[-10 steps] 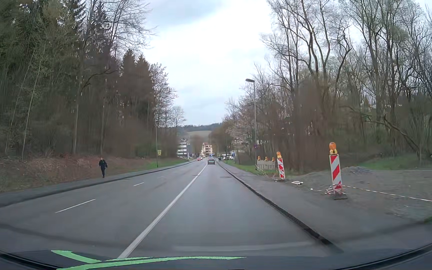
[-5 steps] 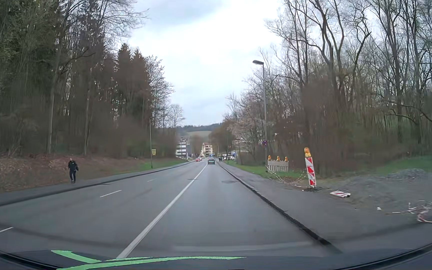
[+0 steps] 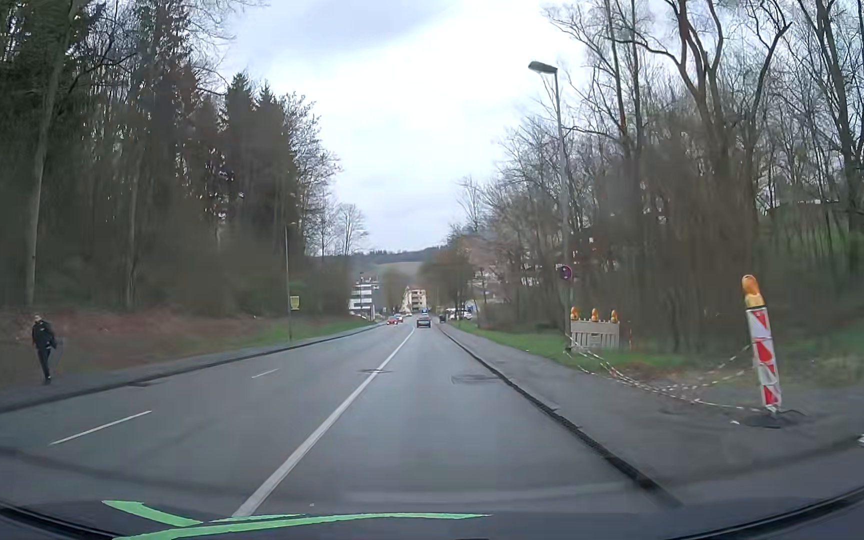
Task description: Follow the waypoints while adhering to traffic rules and regulations
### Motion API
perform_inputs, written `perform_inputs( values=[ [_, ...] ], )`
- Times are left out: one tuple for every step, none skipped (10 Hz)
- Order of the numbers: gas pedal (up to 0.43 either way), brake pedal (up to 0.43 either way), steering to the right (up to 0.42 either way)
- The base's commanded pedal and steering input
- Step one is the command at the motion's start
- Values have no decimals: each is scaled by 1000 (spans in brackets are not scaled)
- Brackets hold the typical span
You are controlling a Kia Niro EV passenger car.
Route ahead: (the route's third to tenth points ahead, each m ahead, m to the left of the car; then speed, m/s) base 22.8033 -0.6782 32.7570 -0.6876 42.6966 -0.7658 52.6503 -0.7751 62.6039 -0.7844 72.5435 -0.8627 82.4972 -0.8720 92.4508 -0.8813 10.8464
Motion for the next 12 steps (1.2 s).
perform_inputs(
  values=[
    [0,0,-4],
    [0,0,-4],
    [0,0,-4],
    [0,0,-4],
    [0,0,-4],
    [0,0,-4],
    [0,0,-4],
    [0,0,-4],
    [0,0,-4],
    [0,0,-4],
    [0,0,-4],
    [0,0,-4]
  ],
)
